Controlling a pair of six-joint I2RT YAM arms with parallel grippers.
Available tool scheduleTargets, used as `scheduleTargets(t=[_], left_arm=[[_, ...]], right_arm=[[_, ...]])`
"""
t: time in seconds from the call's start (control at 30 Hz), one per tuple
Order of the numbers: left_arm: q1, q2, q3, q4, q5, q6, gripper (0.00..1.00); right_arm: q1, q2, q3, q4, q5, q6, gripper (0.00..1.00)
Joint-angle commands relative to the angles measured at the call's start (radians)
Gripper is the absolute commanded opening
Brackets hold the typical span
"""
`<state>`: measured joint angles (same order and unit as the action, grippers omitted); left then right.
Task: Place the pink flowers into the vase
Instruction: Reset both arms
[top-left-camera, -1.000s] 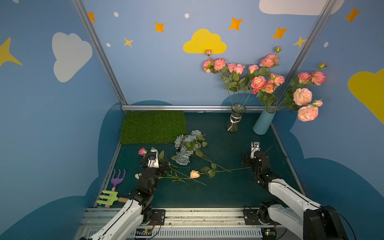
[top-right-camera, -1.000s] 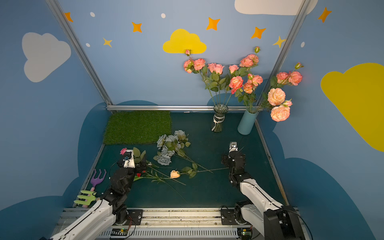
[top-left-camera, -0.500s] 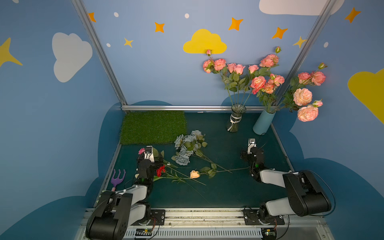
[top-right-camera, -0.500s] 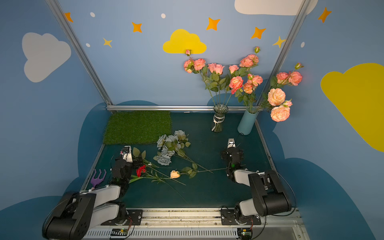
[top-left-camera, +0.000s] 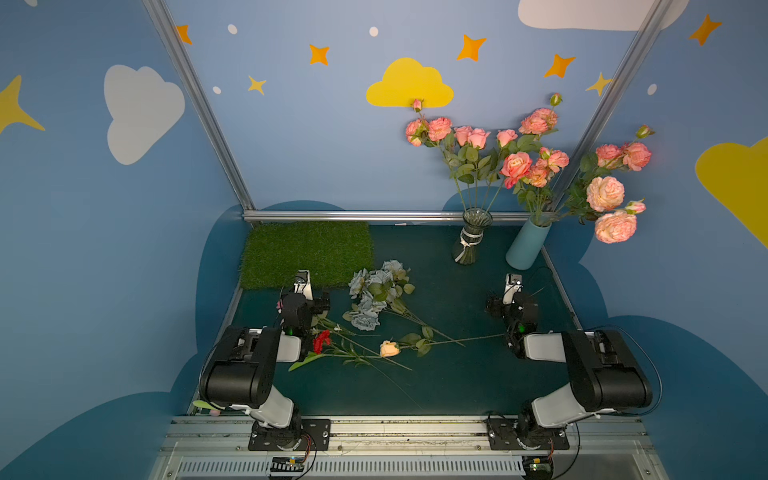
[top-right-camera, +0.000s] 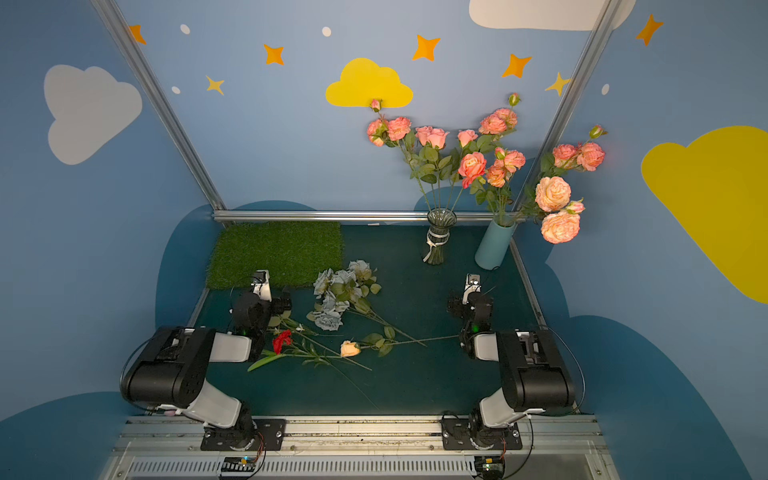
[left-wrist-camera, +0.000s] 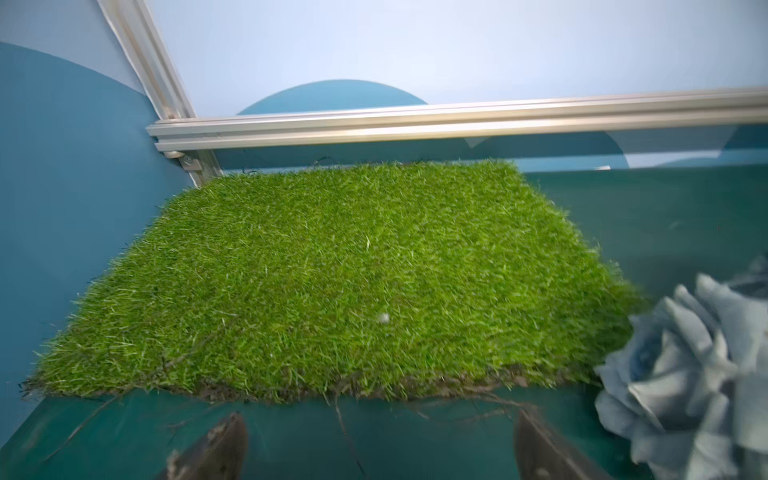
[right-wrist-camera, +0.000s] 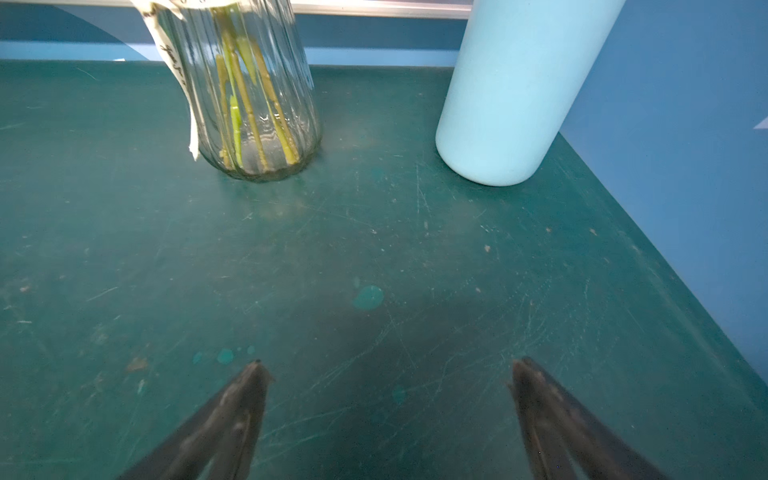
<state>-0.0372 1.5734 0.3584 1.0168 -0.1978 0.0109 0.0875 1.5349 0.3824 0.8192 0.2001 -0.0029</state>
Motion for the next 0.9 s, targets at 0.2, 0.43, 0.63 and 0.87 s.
scheduleTargets(t=[0.2,0.43,0.63,0.87], left_arm=[[0.006,0.005,-0.001,-0.049,0.009,-0.017,1.00],[0.006,0.004,-0.001,-0.051,0.009,-0.017,1.00],[0.005,0.005,0.000,-0.051,0.010,-0.017,1.00],[0.006,0.006,0.001,-0.055,0.011,-0.017,1.00]], right_arm=[[-0.004,-0.031,0.035,-0.056,-0.021,0.017,0.93],[-0.004,-0.036,0.042,-0.079,-0.020,0.020,0.93],[-0.004,-0.038,0.043,-0.080,-0.019,0.020,0.93],[-0.004,-0.036,0.044,-0.080,-0.020,0.020,0.93]])
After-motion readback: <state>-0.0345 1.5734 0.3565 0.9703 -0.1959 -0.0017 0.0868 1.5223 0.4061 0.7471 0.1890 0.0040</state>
